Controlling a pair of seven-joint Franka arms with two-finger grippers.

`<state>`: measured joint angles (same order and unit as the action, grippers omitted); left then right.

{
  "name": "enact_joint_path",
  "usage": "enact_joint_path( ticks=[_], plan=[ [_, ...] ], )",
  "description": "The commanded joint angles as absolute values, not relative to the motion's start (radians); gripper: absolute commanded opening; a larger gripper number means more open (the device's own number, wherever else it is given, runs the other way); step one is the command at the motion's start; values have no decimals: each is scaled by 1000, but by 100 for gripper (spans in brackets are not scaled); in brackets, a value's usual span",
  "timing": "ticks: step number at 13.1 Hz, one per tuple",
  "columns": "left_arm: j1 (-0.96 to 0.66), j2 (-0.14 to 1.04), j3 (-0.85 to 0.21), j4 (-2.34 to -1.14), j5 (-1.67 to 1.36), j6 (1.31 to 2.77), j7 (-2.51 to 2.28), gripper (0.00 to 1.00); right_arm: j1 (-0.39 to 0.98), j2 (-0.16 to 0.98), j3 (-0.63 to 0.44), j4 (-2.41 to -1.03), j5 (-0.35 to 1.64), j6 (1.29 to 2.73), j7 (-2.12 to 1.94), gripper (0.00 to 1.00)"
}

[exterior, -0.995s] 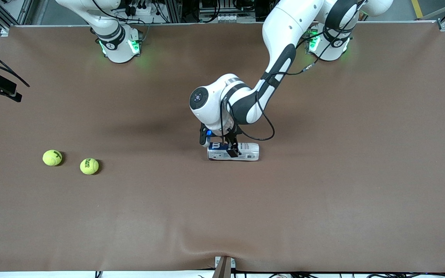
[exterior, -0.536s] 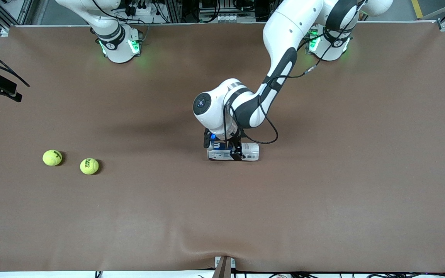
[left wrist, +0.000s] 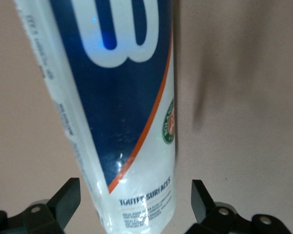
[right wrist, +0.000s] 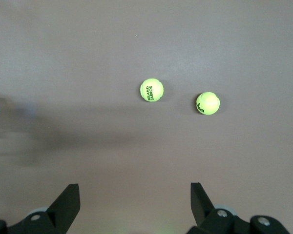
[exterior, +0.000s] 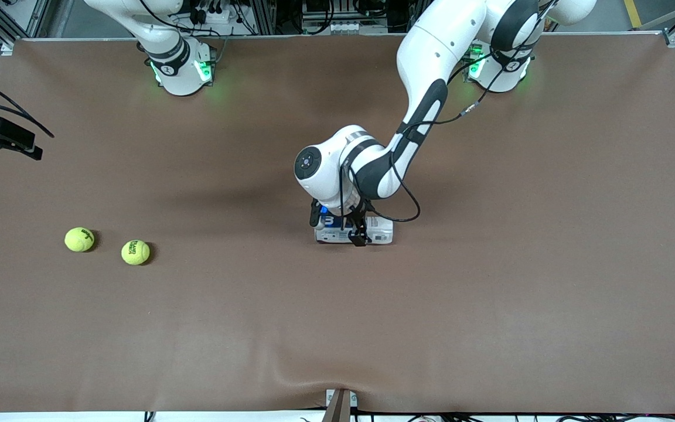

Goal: Insert tennis ball vertically with right arm
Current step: 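Grasp the can with the left gripper and stand it upright, then reach the right gripper down to the nearer yellow tennis ball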

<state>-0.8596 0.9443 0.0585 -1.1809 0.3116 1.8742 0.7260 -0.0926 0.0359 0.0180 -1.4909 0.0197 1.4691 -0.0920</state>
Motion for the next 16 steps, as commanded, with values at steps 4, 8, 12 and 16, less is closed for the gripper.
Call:
enact_joint_path(
  ticks=[4, 8, 12, 16],
  plan=[
    [-862, 976, 69, -1163, 333, 1888, 769, 100, -101, 57, 23, -1483, 26, 1467, -87, 100],
    [-862, 988, 69, -1164, 342, 1888, 769, 100, -117, 69, 23, -1486, 37, 1463, -93, 100],
    [-858, 992, 72, -1169, 341, 1888, 773, 100, -112, 83, 20, -1483, 37, 1459, -87, 100],
    [-857, 993, 72, -1177, 341, 1888, 765, 100, -126, 109, 20, -1488, 38, 1450, -81, 100]
  ],
)
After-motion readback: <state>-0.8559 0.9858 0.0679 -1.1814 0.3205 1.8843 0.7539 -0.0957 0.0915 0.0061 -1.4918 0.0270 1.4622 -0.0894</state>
